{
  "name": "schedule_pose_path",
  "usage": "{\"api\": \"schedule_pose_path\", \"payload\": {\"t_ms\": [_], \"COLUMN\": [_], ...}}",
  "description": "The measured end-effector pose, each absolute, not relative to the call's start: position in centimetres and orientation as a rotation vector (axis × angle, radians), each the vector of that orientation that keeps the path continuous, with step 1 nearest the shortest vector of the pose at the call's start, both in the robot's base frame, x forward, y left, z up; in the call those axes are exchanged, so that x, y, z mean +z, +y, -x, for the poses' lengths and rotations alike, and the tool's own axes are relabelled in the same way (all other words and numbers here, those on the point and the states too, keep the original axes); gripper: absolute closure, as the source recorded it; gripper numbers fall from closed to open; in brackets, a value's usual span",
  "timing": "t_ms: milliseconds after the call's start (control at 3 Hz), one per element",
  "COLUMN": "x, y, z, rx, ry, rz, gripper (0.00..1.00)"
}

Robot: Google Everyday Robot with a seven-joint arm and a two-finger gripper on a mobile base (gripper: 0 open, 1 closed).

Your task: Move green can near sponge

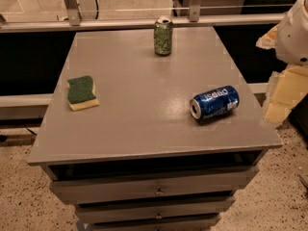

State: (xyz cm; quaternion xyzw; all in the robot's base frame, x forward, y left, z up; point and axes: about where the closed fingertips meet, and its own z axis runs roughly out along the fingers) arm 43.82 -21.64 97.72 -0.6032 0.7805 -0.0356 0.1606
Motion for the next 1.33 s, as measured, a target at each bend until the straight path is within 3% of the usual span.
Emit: {"api": "schedule_pose_path", "payload": {"t_ms": [667, 1333], "x": [97.6, 96.8], "y": [-21.4, -19.8], "z": [-45.2, -56.6], "rx": [-0.098, -0.077], "ry": [2.194, 2.058], "rz": [1.696, 1.487], "gripper": [0.00, 0.00]}}
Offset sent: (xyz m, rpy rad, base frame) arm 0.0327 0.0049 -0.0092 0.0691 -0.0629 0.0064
